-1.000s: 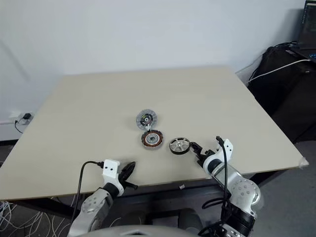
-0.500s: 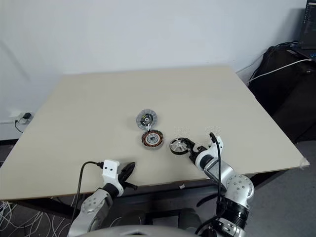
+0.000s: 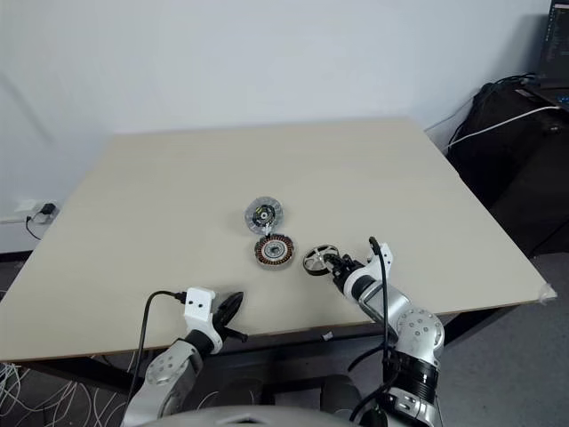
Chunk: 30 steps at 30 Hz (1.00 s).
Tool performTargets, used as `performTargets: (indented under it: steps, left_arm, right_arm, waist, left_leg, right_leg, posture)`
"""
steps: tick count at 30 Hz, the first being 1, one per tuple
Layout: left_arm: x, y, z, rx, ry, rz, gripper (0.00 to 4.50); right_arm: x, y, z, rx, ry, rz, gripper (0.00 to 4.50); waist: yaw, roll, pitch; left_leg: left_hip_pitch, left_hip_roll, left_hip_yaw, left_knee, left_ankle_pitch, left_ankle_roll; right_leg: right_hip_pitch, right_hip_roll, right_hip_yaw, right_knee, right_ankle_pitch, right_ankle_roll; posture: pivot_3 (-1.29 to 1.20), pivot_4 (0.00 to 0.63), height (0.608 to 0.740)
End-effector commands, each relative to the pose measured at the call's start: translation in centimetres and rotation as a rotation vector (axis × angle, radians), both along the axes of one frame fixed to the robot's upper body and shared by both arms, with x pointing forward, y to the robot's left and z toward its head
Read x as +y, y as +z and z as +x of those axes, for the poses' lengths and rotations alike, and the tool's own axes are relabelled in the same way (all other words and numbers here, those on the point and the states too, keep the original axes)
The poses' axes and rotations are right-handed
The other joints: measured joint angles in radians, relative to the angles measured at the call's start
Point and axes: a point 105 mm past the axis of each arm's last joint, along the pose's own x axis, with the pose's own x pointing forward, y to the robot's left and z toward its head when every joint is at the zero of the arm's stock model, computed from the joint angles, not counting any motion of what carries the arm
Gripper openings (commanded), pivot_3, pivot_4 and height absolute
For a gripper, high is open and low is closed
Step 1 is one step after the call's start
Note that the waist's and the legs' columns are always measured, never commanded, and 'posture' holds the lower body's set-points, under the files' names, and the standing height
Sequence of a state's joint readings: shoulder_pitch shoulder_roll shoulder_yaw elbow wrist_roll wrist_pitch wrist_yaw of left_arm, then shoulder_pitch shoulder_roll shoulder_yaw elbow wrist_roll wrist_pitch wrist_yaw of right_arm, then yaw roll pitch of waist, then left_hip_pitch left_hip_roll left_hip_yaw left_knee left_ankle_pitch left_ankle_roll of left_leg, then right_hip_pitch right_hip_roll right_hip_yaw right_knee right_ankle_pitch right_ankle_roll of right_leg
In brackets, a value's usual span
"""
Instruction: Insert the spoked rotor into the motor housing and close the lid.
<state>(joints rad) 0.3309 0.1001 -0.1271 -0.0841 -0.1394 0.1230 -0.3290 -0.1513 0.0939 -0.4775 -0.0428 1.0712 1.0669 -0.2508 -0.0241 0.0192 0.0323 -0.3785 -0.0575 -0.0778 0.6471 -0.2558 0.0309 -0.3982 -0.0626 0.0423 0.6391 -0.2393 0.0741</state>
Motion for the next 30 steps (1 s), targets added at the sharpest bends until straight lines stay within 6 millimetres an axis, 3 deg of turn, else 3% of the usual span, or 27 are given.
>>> performTargets:
  steps: [1,8,14,19,30]
  left_arm:
    - [-0.2,1.6,0.7,-0.066,-0.004,-0.017,0.00]
    - [-0.2,1.6,0.7,-0.065,-0.008,-0.020,0.00]
    - [-0.2,1.6,0.8,-0.065,-0.008,-0.024,0.00]
    - [-0.3,1.8,0.8,-0.077,-0.011,-0.025,0.00]
    - [-0.5,2.7,1.0,-0.141,-0.029,-0.041,0.00]
  right_arm:
    - [2.0,0.8,0.1,-0.030,0.023,0.063,0.41]
    - [2.6,1.7,-0.3,-0.051,0.042,0.088,0.41]
    - [5.1,5.0,0.4,-0.170,0.095,0.232,0.41]
    - [7.4,5.7,0.7,-0.202,0.174,0.276,0.41]
    - [11.8,3.8,1.5,-0.182,0.344,0.212,0.41]
  waist:
    - [0.000,0.000,0.000]
    - [0.000,0.000,0.000]
    - [-0.002,0.000,0.002]
    - [-0.003,-0.002,0.004]
    - [-0.002,-0.002,0.004]
  left_leg:
    - [0.000,0.000,0.000,0.000,0.000,0.000]
    - [0.000,0.000,0.000,0.000,0.000,0.000]
    - [0.000,0.000,0.000,0.000,0.000,0.000]
    - [0.000,0.000,0.000,0.000,0.000,0.000]
    - [0.000,0.000,0.000,0.000,0.000,0.001]
  right_leg:
    - [0.000,0.000,0.000,0.000,0.000,0.000]
    - [0.000,0.000,0.000,0.000,0.000,0.000]
    - [0.000,0.000,0.000,0.000,0.000,0.000]
    - [0.000,0.000,0.000,-0.001,0.000,0.000]
    - [0.000,0.000,0.000,-0.001,0.000,0.000]
  posture:
    - [0.00,0.000,0.740]
    - [0.00,0.000,0.740]
    - [0.00,0.000,0.740]
    - [0.00,0.000,0.740]
    - [0.00,0.000,0.740]
